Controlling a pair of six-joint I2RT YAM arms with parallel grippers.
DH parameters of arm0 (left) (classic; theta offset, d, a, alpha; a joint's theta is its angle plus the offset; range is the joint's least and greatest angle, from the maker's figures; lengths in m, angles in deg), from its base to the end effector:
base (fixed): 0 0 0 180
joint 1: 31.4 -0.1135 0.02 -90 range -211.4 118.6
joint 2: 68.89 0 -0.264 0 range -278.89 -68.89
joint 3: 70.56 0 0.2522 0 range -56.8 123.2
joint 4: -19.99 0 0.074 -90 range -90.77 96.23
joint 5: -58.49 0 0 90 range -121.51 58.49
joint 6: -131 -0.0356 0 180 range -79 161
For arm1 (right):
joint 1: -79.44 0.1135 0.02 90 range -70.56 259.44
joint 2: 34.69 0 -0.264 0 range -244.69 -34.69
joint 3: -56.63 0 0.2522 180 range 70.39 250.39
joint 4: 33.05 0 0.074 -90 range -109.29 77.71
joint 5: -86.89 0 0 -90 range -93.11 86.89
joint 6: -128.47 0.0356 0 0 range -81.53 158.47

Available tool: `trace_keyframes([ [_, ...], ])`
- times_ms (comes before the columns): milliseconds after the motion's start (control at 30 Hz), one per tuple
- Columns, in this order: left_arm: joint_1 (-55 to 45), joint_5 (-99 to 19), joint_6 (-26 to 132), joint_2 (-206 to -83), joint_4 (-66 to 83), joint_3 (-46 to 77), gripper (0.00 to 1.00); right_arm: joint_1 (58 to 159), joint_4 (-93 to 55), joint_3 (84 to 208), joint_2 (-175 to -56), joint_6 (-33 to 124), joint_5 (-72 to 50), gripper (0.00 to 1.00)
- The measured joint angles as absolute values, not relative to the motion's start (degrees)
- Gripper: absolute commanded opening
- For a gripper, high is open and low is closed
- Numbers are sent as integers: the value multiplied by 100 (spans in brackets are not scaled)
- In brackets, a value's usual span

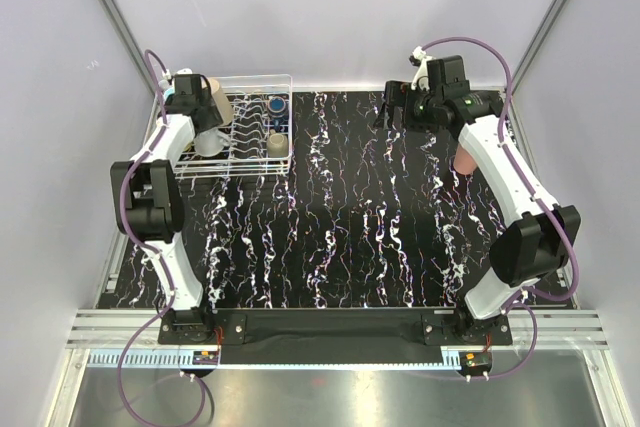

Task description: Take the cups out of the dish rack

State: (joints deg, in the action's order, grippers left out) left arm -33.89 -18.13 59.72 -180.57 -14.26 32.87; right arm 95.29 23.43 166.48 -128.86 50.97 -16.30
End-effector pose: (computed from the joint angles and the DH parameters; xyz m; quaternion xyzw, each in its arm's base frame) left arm 0.4464 0.0277 0.2492 -0.2134 0.8849 0.0491 0.4111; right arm 0.3482 0.1073 0.3740 -0.0742 0.9014 0.2025 0.3754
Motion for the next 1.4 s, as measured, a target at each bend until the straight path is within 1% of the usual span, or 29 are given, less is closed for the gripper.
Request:
trace_keyframes([
  [300, -3389, -1780, 5854, -17629, -1690, 3287, 0, 9558, 2081, 16414, -12958, 5232, -1912, 99],
  [500, -3389, -1808, 5880, -17563, -1859, 3407, 0, 9691, 1491, 16412, -13234, 5405, -2417, 99],
  [633, -3386, -1968, 5965, -17397, -2025, 3423, 0, 9783, 901, 16513, -13583, 5763, -2896, 93],
  [767, -3382, -2256, 6103, -17126, -2152, 3425, 0, 9899, 404, 16816, -14077, 5892, -3333, 79],
  [800, -3378, -2359, 6142, -17041, -2158, 3425, 0, 9947, 348, 16948, -14232, 5859, -3429, 78],
  [867, -3378, -2560, 6240, -16872, -2162, 3436, 0, 10058, 321, 17293, -14567, 5816, -3591, 78],
  [967, -3373, -2945, 6413, -16619, -2152, 3436, 0, 10185, 269, 17713, -14976, 5923, -3752, 81],
  [1100, -3371, -3434, 6734, -16140, -1933, 3178, 0, 10249, -83, 17844, -15251, 6804, -3999, 83],
  [1233, -3360, -3926, 7093, -15679, -1636, 2795, 0, 10266, -997, 17728, -15360, 7770, -4369, 89],
  [1400, -3356, -4674, 7676, -15474, -1111, 2356, 0, 10310, -2787, 17304, -15465, 8970, -4891, 87],
])
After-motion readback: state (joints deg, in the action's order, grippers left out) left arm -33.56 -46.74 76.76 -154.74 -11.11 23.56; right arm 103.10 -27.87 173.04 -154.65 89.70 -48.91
